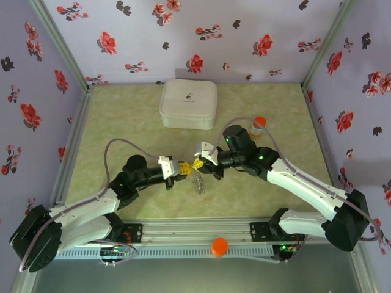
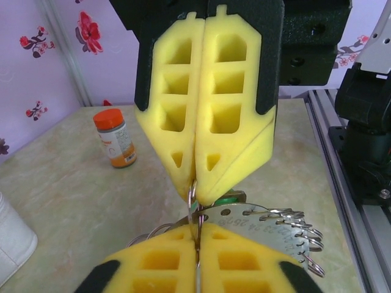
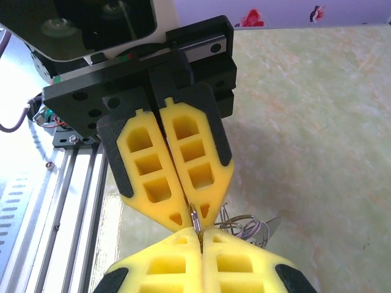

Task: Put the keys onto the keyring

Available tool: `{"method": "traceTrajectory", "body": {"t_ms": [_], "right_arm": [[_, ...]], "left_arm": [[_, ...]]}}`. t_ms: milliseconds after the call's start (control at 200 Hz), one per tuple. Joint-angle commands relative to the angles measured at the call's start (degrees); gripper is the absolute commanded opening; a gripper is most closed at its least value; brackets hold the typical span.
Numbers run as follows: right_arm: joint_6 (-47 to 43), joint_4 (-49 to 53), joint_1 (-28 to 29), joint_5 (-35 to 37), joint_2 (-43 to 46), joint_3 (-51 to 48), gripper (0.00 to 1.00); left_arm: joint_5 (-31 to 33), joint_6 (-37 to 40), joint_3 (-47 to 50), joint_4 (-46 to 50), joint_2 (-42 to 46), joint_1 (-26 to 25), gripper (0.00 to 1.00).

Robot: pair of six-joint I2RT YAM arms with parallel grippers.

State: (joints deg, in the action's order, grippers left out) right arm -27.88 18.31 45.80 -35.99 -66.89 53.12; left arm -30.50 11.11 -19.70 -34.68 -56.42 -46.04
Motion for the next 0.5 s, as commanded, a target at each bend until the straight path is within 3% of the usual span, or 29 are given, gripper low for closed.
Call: {"method": "traceTrajectory", "body": {"t_ms": [0,125,290,495], "right_arm": [[-0.64,1.83,0.75,1.24,-0.15,1.36,0.0],[-3.22,5.93,2.19,5.46,-1.01,3.54,0.0],[-6.3,10.99,4.99,10.38,-3.31,7.17,0.0],[-7.02,11.01,6.76,11.45,-3.95,8.55,0.0]], "left_arm": [[1.09,1.41,-0.84,0.51,1.68,-0.28,0.19],[1.92,2.6,-2.13,4.54,2.58,-0.31,0.27],[1.81,4.69,-3.99,10.66,2.82,-0.32,0.25],[1.57,5.95,-5.5,14.75,2.6,-0.43,0.22]]}}
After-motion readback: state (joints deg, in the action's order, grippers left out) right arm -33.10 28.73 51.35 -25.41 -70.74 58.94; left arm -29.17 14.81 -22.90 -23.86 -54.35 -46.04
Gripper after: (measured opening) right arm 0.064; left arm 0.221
